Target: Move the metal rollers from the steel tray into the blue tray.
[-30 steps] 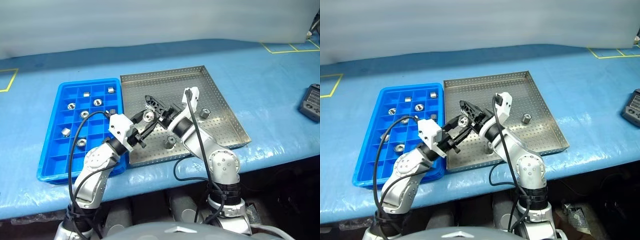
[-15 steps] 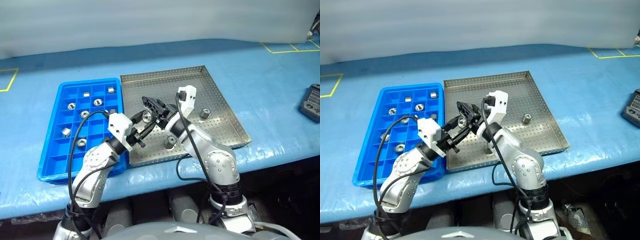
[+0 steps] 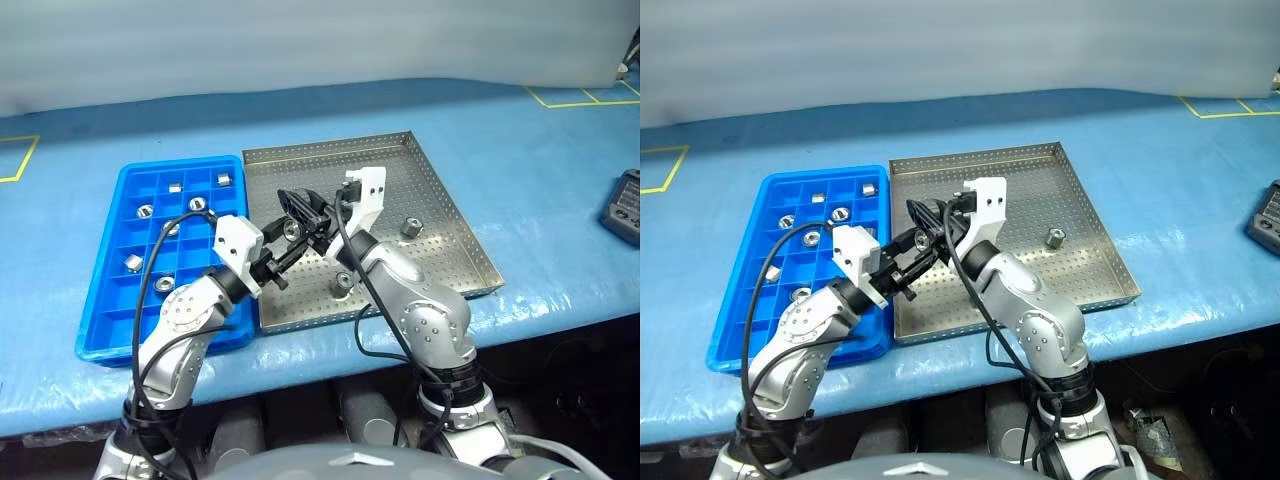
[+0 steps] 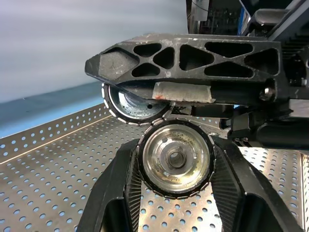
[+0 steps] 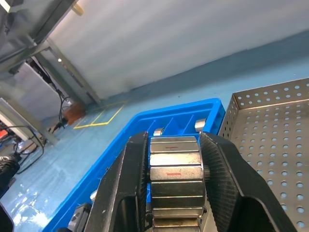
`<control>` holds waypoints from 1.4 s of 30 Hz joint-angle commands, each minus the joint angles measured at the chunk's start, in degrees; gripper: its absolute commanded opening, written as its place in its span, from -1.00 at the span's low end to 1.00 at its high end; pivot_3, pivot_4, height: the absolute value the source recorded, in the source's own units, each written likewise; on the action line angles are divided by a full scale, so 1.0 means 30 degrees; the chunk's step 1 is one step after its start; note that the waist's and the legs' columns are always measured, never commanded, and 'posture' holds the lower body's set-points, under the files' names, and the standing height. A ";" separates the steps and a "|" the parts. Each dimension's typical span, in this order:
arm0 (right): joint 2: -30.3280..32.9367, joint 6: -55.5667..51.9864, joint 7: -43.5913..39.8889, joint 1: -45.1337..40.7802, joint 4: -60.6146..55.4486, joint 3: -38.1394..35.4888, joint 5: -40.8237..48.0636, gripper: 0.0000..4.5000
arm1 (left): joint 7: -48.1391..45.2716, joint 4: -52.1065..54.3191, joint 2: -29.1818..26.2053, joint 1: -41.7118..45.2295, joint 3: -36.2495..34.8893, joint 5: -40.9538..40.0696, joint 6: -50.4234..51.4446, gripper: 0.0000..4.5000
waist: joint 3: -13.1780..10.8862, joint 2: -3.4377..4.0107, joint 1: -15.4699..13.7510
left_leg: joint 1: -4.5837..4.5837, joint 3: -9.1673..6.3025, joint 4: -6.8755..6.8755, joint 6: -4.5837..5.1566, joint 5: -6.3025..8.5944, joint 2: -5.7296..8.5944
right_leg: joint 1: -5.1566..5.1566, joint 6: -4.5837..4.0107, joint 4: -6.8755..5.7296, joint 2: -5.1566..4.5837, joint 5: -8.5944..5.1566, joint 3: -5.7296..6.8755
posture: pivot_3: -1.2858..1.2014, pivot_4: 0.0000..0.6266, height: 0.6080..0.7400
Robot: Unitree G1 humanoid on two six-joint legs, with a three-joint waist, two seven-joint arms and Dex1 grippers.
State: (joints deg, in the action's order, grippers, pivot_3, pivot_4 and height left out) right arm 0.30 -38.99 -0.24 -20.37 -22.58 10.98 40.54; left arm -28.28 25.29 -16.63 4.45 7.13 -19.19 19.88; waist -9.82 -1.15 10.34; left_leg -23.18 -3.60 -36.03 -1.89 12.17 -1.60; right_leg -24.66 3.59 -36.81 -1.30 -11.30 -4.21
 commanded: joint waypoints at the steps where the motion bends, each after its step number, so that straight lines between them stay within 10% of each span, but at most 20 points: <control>1: 0.0228 0.1455 0.0024 -0.0668 -0.0915 -0.0887 -0.1561 -0.42 | -0.0255 0.1222 -0.0452 -0.0094 -0.0082 -0.0386 0.0516 -0.25 | 0.0000 0.0000 0.0001 | 0.0000 0.0000 0.0000 0.0000 0.0000 0.0000 | 0.0000 0.0000 0.0000 0.0001 0.0000 0.0001 | -0.08 -0.52 1.00; 21: -0.0100 0.1594 -0.0182 -0.0813 -0.1153 -0.0643 -0.4124 -0.42 | -0.0309 0.1215 -0.1315 0.0088 0.0239 -0.0159 0.2609 -0.25 | 0.0000 0.0000 0.0000 | 0.0000 -0.0001 0.0004 0.0000 0.0000 -0.0001 | -0.0004 0.0000 -0.0002 0.0000 0.0000 0.0002 | -0.08 -0.52 1.00; 30: -0.4277 -0.0028 0.3854 -0.0734 -0.0266 -0.4838 0.1655 -0.42 | 0.1428 0.0068 0.0986 0.0361 -0.0624 0.0699 -0.1377 -0.25 | -0.0004 0.0003 -0.0121 | -0.0017 -0.0002 -0.0008 0.0000 0.0000 0.0010 | -0.0003 0.0012 0.0006 -0.0014 0.0008 0.0001 | -0.08 -0.52 1.00; 42: -0.4529 0.1500 0.7992 -0.1362 0.0973 -0.6803 0.8952 -0.42 | 0.2462 -0.1308 0.2857 0.0055 -0.1023 0.1685 -0.4954 -0.25 | -0.0006 0.0013 -0.0029 | -0.0025 -0.0012 -0.0004 0.0013 0.0005 0.0004 | -0.0008 0.0000 0.0000 -0.0002 0.0001 0.0011 | -0.09 -0.52 1.00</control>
State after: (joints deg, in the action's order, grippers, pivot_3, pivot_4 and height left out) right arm -9.57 -40.96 20.73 -23.89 -18.09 -1.78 66.44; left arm -23.37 20.23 -7.94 5.45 7.62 -14.50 8.69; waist -9.84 -1.11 10.26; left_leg -23.26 -3.64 -36.04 -1.85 12.18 -1.59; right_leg -24.68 3.59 -36.81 -1.31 -11.30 -4.18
